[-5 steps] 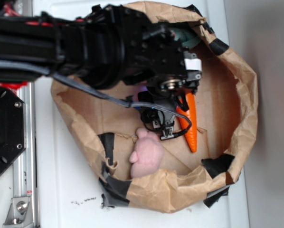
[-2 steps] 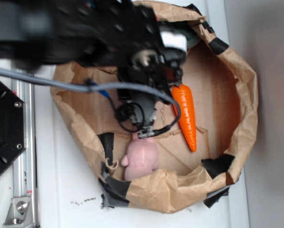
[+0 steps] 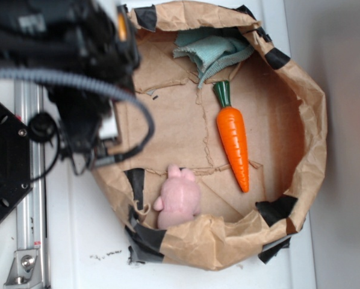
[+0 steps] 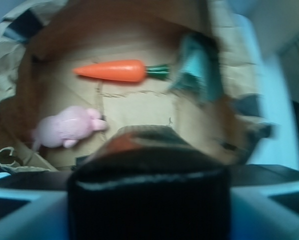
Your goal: Grab the black box.
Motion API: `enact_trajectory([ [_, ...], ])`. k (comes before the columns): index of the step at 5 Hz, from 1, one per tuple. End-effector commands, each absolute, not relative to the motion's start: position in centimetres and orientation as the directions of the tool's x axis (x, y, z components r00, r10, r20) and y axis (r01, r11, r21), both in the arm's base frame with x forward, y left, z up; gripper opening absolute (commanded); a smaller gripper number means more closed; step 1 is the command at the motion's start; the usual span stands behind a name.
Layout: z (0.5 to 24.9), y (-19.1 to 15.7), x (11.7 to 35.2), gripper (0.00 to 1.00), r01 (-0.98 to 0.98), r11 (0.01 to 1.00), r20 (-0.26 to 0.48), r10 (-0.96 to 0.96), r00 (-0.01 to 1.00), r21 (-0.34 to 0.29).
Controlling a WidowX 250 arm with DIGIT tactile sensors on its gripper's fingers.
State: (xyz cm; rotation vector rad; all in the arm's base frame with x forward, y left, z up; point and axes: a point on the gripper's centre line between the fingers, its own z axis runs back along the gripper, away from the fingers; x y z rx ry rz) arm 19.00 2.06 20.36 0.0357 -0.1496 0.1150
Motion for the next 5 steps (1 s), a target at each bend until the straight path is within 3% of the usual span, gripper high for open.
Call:
enact_trajectory([
  [1,23.8,1.8,21.2,0.0,-0.206,0.973,0.175,0.186,0.967,0.102],
  [2,22.9,1.5,25.1,0.0,-0.23,0.961,0.114,0.214,0.97,0.155],
  [3,21.2,1.2,27.8,0.0,-0.233,0.959,0.099,0.22,0.971,0.161],
  [4,20.2,0.3,27.9,0.0,-0.187,0.972,0.099,0.174,0.98,0.144],
  [5,18.0,0.7,26.4,0.0,-0.094,0.994,0.104,0.087,0.991,0.06],
])
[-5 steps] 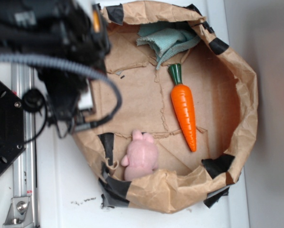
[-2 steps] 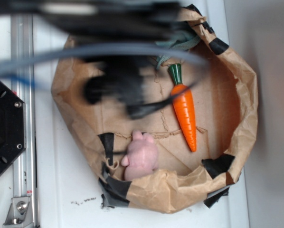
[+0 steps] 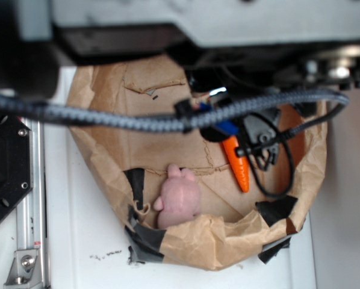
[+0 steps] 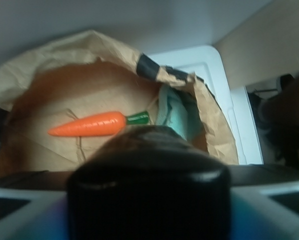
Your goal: Grab the black box.
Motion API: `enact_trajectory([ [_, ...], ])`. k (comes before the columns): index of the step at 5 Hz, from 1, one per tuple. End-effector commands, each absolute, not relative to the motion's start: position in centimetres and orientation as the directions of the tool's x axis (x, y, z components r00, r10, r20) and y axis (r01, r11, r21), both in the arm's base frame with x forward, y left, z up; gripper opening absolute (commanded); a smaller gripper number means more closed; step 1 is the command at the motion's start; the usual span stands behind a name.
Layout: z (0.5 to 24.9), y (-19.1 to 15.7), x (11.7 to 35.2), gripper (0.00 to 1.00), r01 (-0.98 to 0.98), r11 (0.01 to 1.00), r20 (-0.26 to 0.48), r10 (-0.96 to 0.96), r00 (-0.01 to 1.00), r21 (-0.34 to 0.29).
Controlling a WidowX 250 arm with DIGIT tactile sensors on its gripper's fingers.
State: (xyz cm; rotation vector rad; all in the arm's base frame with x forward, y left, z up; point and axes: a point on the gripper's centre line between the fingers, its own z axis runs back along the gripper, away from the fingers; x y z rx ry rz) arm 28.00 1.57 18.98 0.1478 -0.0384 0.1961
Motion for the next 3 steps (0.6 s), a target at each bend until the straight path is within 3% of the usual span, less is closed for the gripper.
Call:
enact_trajectory([
  [1,17.84,0.24,24.75,0.0,-0.012,1.0,0.097,0.011,0.995,0.01],
  [3,16.87,-0.7,24.54,0.0,-0.016,0.999,0.067,0.013,0.998,0.036],
])
